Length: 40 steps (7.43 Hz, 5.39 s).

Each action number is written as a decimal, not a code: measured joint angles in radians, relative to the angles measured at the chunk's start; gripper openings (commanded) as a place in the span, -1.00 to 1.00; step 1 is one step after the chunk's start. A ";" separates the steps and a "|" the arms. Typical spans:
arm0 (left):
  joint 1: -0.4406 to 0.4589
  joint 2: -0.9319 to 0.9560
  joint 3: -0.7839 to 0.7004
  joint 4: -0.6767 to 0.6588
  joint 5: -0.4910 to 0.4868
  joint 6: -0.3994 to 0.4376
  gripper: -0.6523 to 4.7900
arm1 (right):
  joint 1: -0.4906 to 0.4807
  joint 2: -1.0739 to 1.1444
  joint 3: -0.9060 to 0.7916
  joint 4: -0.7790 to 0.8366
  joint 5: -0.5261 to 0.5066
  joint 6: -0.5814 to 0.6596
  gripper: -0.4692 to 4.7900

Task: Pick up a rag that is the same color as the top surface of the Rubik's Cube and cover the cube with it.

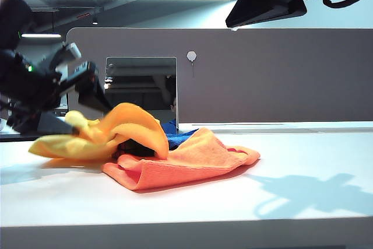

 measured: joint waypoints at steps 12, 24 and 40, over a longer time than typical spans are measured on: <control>0.296 -0.931 -0.058 -0.413 -0.053 0.179 -0.78 | -0.254 -0.447 -0.003 -0.107 0.101 -0.004 -0.84; 0.296 -1.569 -0.471 -0.742 -0.055 0.069 -0.78 | -0.261 -1.034 -0.613 -0.052 0.181 0.101 -0.84; 0.230 -1.567 -0.640 -0.526 -0.292 0.254 -0.78 | -0.586 -1.034 -0.613 0.142 -0.067 0.023 -0.84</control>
